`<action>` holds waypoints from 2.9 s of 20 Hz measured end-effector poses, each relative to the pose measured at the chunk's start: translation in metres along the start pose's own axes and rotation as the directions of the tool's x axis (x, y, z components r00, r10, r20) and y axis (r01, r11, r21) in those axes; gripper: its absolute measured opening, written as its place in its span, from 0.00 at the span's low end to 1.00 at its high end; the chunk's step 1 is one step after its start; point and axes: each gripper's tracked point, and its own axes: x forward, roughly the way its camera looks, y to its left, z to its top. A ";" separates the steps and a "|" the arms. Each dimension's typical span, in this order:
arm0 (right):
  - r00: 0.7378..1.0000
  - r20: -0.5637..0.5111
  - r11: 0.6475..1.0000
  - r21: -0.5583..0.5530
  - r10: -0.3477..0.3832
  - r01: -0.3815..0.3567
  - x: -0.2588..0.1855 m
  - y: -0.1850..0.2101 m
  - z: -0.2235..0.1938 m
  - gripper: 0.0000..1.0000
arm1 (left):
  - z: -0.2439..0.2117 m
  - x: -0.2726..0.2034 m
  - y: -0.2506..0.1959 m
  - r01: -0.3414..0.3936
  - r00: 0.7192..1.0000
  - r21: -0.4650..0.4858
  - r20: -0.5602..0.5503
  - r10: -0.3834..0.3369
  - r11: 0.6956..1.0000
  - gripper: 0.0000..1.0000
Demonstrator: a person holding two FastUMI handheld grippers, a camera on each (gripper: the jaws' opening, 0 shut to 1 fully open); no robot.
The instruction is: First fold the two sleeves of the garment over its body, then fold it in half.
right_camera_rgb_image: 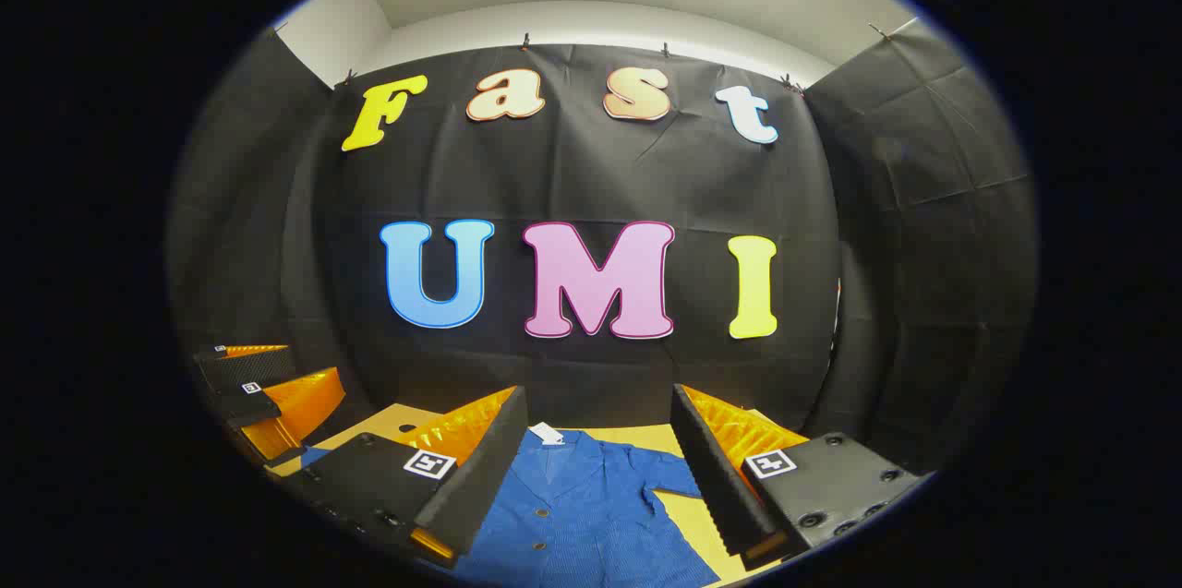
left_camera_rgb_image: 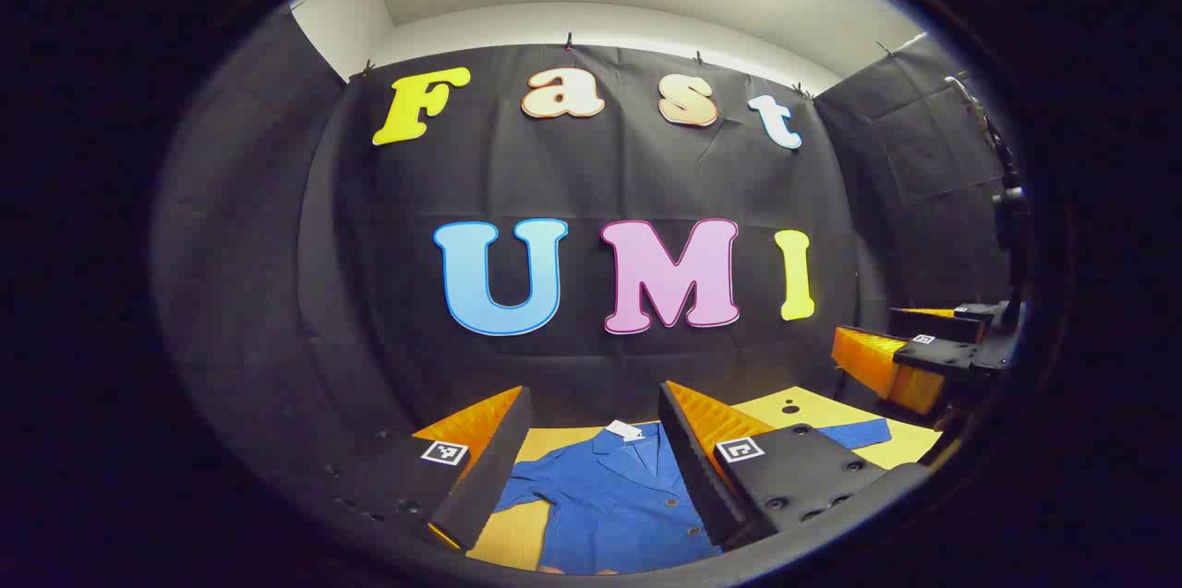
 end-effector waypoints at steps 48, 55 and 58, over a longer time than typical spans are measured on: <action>0.988 -0.149 0.996 0.071 -0.039 0.050 0.095 -0.056 -0.051 0.98 | 0.002 0.023 -0.013 -0.048 0.999 -0.004 0.016 0.048 0.999 0.80; 0.921 -0.298 0.952 0.091 -0.253 0.291 0.134 -0.191 -0.120 0.98 | -0.010 0.047 -0.034 -0.081 0.996 -0.002 -0.038 0.081 0.997 0.80; 0.845 -0.362 0.898 0.042 -0.394 0.437 0.131 -0.284 -0.164 0.98 | -0.022 0.062 -0.052 -0.097 0.991 0.016 -0.088 0.098 0.995 0.80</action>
